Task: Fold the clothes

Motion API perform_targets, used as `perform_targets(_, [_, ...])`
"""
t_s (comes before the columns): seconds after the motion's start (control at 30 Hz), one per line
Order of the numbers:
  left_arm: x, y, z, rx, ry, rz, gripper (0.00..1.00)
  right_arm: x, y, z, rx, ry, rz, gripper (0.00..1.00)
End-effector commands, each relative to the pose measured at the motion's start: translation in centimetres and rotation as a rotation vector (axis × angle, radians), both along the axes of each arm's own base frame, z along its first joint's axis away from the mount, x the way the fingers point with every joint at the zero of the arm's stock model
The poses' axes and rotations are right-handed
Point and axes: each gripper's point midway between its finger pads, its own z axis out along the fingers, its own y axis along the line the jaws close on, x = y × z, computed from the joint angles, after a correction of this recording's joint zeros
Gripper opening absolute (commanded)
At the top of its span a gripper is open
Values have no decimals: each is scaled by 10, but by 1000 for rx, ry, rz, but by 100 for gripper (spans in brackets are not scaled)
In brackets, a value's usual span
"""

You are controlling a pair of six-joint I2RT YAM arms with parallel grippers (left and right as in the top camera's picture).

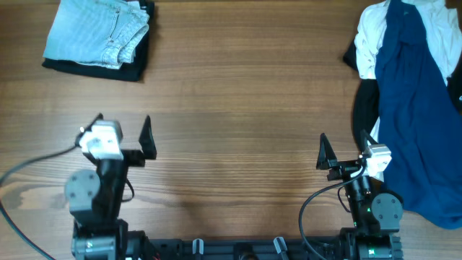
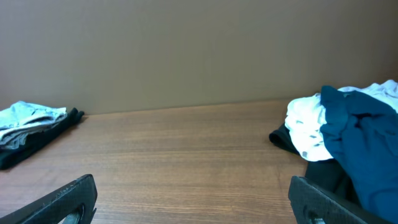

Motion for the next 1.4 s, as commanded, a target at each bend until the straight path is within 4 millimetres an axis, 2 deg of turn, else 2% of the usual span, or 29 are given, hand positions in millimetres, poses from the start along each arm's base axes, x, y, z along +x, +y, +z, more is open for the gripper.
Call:
perform_targets(0.0, [-11, -4, -15, -6, -79, -14, 100, -1, 2, 2, 15, -9, 8, 100])
perform_targets(0.13, [-21, -4, -19, 1, -151, -14, 100, -1, 2, 2, 15, -9, 8, 100])
perform_targets(0.33, [-30, -5, -3, 13, -294, -14, 100, -1, 2, 2, 15, -9, 8, 99])
perform_targets(0.47, [-31, -5, 1, 15, -318, -13, 100, -1, 2, 2, 15, -9, 8, 100])
perform_targets(0.6, [-27, -6, -14, 14, -320, -23, 100, -1, 2, 2, 15, -9, 8, 100])
perform_targets(0.73, [-25, -6, -21, 5, -291, -21, 100, -1, 2, 2, 15, -9, 8, 100])
perform_targets(0.97, [-23, -6, -77, -31, -60, -19, 100, -1, 2, 2, 15, -9, 8, 100])
perform_targets(1.37, [-22, -6, -76, -29, -63, -18, 100, -1, 2, 2, 15, -9, 8, 100])
